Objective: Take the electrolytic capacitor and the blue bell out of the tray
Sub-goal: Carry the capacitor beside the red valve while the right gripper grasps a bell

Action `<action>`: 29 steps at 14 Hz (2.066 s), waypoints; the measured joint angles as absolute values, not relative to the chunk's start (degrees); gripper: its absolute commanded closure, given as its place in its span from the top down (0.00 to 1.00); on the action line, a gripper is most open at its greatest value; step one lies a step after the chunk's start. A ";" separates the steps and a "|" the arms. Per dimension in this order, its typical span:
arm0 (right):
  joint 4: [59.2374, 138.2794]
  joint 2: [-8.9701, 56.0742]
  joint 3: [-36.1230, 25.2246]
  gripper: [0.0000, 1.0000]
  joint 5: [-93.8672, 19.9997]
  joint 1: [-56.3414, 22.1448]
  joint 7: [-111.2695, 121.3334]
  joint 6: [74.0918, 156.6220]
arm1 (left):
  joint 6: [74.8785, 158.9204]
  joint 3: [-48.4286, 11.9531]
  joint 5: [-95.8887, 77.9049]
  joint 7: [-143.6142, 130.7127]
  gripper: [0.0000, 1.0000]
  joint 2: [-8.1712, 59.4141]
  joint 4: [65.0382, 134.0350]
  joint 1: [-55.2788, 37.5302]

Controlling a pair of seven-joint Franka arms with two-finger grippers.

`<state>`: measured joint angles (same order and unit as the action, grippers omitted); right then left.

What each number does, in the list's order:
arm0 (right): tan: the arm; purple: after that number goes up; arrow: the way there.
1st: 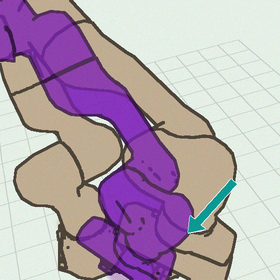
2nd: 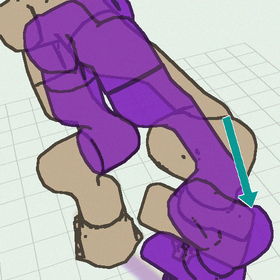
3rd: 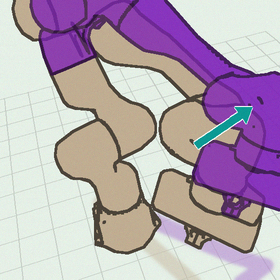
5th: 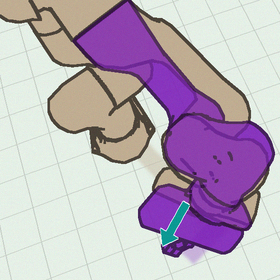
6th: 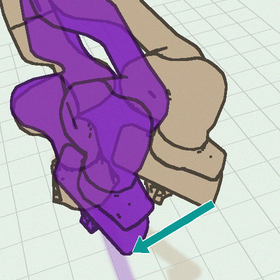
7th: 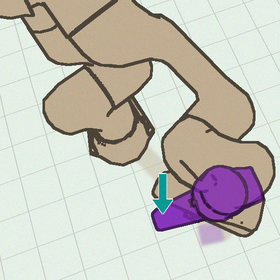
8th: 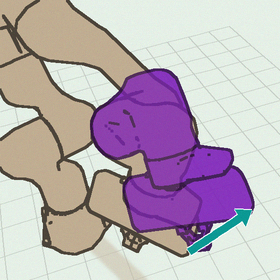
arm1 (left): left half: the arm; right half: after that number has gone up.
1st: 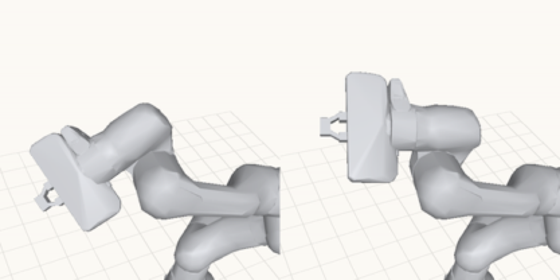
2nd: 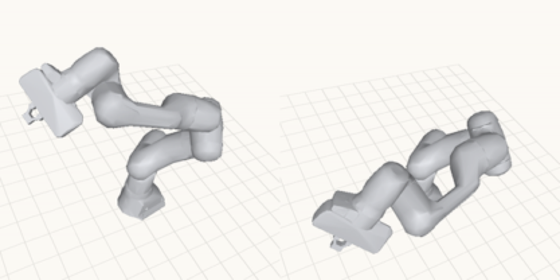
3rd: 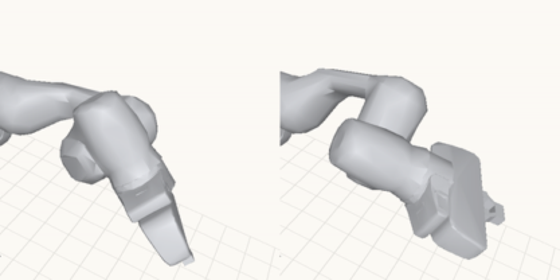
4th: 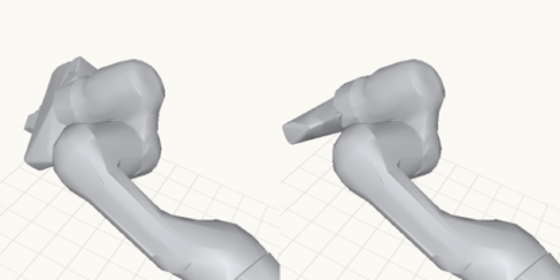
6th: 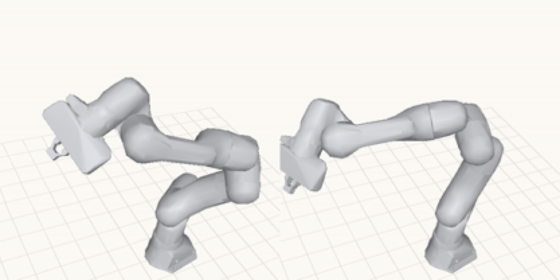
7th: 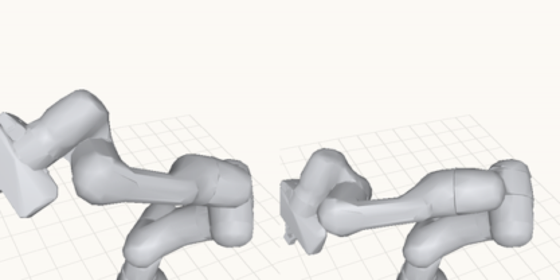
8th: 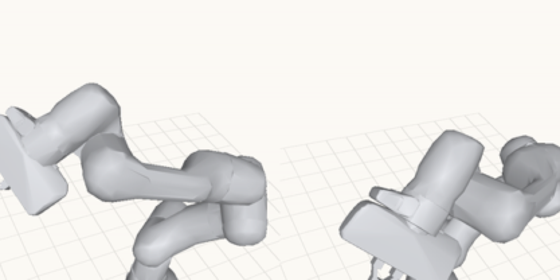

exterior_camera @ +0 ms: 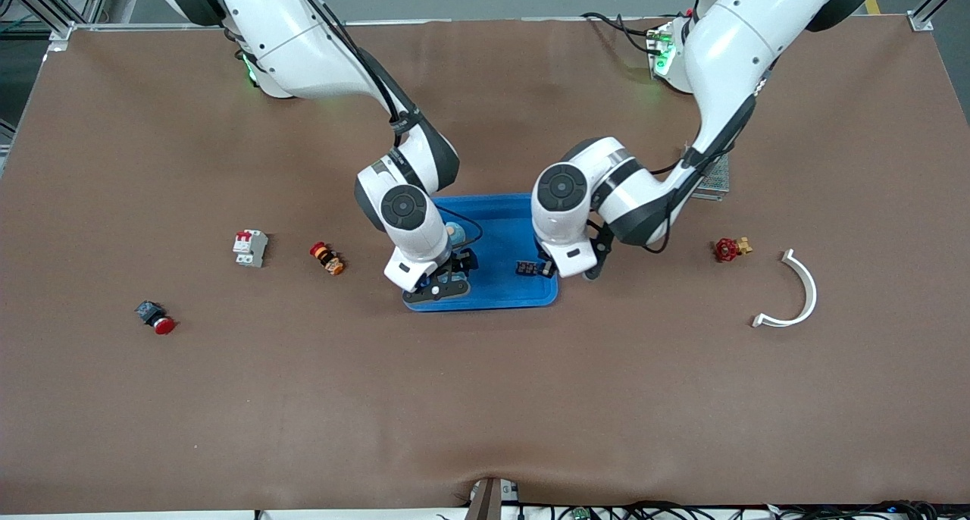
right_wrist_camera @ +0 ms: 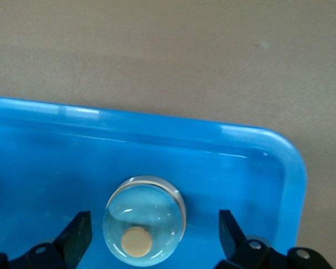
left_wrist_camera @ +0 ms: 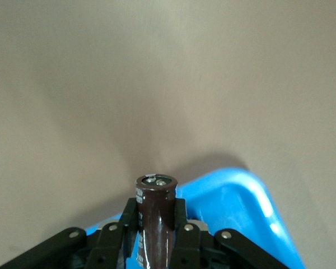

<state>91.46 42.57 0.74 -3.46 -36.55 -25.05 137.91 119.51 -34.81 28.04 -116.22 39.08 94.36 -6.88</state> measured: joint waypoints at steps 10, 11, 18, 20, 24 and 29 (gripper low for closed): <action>91.42 43.81 0.59 1.00 -3.46 -37.31 -25.07 138.69 | 114.21 -34.42 28.04 -91.52 0.00 37.67 97.00 7.25; 91.42 43.95 0.58 1.00 -3.45 -37.31 -25.07 138.71 | 114.21 -34.37 28.04 -89.80 0.00 37.67 97.66 8.64; 91.41 44.11 0.58 1.00 -3.45 -37.39 -25.07 138.71 | 113.97 -34.44 28.05 -84.26 0.00 36.56 104.01 13.90; 91.41 44.19 0.58 1.00 -3.41 -37.44 -25.06 138.71 | 113.83 -34.51 28.06 -84.26 0.00 34.69 107.90 14.96; 91.41 44.43 0.59 0.88 -3.39 -37.73 -25.06 138.71 | 113.81 -34.57 28.10 -84.24 0.00 31.01 114.77 16.65; 91.33 44.47 0.58 0.51 -3.39 -37.75 -25.06 138.73 | 113.81 -34.54 29.24 -84.23 0.00 30.22 118.23 18.77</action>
<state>91.33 44.47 0.58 -3.39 -37.75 -25.06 138.73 113.81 -34.54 29.24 -84.23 30.22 118.23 18.77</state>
